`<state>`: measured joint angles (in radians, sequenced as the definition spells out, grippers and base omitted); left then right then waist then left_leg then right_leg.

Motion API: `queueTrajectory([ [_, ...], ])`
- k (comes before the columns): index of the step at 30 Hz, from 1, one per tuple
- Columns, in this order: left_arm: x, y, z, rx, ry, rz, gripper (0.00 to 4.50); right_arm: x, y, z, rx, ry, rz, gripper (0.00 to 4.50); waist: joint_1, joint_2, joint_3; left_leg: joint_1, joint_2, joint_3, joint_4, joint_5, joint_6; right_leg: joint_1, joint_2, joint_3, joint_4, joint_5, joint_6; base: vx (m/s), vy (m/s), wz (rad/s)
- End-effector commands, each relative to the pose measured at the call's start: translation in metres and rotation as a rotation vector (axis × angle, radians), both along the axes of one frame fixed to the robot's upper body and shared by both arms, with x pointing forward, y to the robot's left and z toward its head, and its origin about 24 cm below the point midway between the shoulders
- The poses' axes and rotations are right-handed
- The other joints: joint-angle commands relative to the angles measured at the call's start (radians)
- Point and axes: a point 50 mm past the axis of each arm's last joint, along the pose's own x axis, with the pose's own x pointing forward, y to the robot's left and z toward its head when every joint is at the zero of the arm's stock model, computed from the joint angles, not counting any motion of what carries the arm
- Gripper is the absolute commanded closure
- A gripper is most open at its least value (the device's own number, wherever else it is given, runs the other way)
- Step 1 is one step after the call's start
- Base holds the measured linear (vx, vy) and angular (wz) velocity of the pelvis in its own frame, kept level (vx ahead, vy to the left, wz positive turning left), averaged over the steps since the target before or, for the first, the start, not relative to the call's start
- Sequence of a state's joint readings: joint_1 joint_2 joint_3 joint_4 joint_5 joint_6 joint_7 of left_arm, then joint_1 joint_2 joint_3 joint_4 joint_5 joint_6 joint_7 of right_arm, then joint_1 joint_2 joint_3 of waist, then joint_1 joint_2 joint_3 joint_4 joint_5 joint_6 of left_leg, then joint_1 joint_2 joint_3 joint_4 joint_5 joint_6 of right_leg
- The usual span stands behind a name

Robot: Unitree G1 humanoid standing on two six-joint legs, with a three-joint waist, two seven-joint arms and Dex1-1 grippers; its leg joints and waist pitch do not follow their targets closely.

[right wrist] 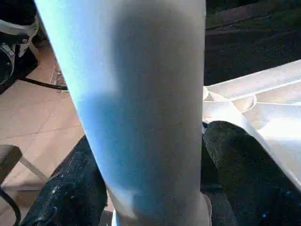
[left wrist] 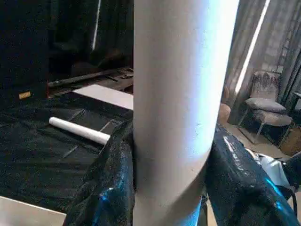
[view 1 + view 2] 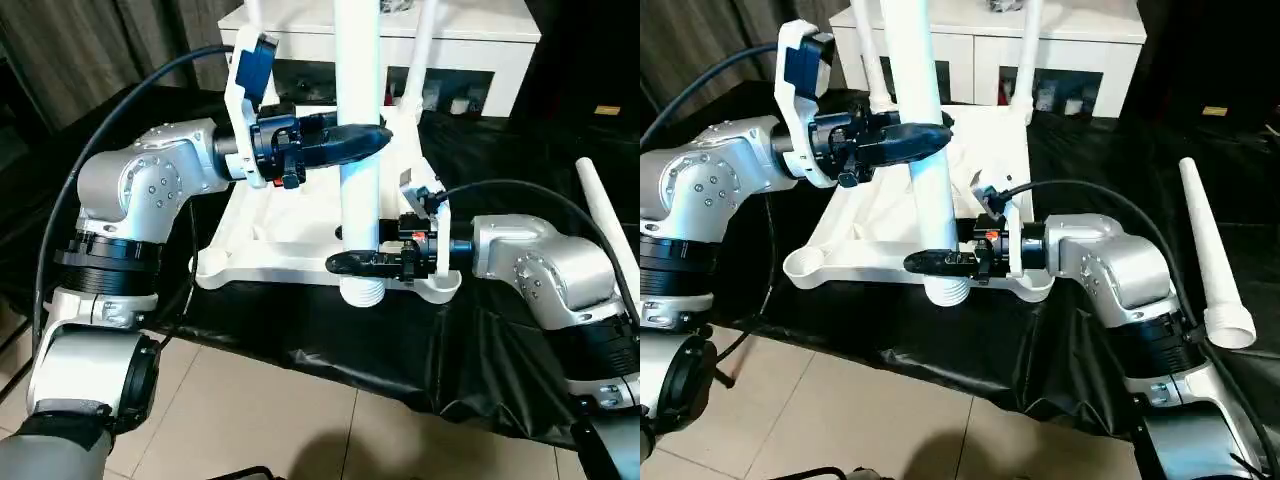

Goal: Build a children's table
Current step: Rotate table base

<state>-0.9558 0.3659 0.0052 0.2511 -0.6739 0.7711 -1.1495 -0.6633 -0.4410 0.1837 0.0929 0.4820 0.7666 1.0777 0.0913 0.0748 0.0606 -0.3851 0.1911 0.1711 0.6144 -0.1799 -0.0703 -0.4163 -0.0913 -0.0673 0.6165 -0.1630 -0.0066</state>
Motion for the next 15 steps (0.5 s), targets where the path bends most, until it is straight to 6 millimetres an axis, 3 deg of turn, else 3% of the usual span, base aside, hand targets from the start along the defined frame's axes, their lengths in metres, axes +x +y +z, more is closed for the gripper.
queueTrajectory([
  [1,-0.0035,-0.0016,0.0026,0.013,-0.015,-0.034,2.73,0.0041,-0.002,0.0103,0.013,-0.021,-0.013,1.22,0.004,-0.007,-0.086,0.011,0.018,-0.005,-0.062,-0.151,0.036,0.069,-0.037,0.031,-0.058,-0.156,-0.255,0.0,0.0,0.0],
  [7,-0.0028,-0.0024,0.0021,0.018,-0.017,-0.032,2.73,0.0029,0.0,0.0139,0.036,-0.025,0.006,1.22,0.005,-0.008,-0.086,0.011,0.017,-0.004,-0.061,-0.149,0.038,0.069,-0.038,0.031,-0.058,-0.155,-0.254,0.0,0.0,0.0],
  [8,-0.0024,-0.0027,0.0021,0.018,-0.017,-0.03,2.73,0.0027,-0.0001,0.0148,0.045,-0.028,0.009,1.22,0.006,0.0,-0.087,0.012,0.018,-0.005,-0.061,-0.15,0.036,0.068,-0.038,0.03,-0.057,-0.156,-0.255,0.0,0.0,0.0],
  [9,-0.0019,-0.0028,0.002,0.018,-0.019,-0.026,2.73,0.0024,-0.0002,0.0159,0.056,-0.026,0.011,1.06,0.004,-0.004,-0.086,0.011,0.018,-0.004,-0.061,-0.155,0.036,0.068,-0.037,0.031,-0.059,-0.156,-0.254,0.0,0.0,0.0],
  [15,-0.0001,-0.0023,0.0021,0.016,-0.02,-0.011,2.73,0.0013,0.0004,0.0176,0.069,-0.017,0.013,0.55,0.004,-0.004,-0.087,0.011,0.017,-0.005,-0.061,-0.154,0.035,0.069,-0.037,0.03,-0.058,-0.148,-0.258,0.0,0.0,0.0],
])
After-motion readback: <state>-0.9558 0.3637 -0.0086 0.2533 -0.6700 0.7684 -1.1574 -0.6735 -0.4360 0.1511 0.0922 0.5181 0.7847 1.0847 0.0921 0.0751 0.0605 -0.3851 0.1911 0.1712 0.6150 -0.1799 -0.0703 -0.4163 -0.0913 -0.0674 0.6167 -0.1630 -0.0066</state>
